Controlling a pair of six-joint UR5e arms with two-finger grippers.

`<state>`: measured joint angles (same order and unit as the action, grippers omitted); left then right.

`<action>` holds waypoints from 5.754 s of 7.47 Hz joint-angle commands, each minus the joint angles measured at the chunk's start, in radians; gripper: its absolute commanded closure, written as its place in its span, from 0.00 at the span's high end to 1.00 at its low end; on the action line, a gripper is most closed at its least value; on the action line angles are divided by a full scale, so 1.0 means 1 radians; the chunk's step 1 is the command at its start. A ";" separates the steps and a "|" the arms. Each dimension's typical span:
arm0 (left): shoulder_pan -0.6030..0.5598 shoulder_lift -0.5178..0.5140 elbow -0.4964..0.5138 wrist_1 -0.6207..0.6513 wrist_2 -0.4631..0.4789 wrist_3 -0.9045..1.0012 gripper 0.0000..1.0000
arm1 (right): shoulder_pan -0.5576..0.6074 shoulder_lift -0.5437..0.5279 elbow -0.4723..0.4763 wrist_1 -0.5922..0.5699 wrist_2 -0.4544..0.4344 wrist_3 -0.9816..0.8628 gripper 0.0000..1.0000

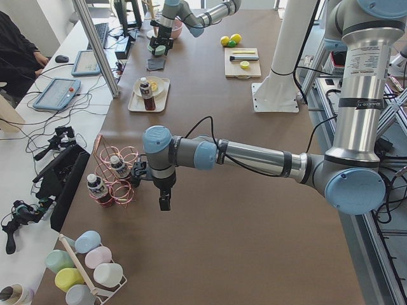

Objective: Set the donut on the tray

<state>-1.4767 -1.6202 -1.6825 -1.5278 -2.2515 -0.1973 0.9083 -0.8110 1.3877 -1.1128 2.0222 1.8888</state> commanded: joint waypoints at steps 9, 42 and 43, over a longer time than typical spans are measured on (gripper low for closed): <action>-0.005 0.010 -0.002 0.000 0.000 0.001 0.98 | 0.429 -0.478 0.427 -0.891 0.050 -1.637 1.00; -0.034 0.120 -0.059 0.124 -0.163 0.098 0.98 | 0.695 -0.783 0.198 -0.559 0.414 -1.906 1.00; -0.034 0.120 -0.059 0.126 -0.163 0.098 0.98 | 0.695 -0.783 0.198 -0.556 0.414 -1.906 1.00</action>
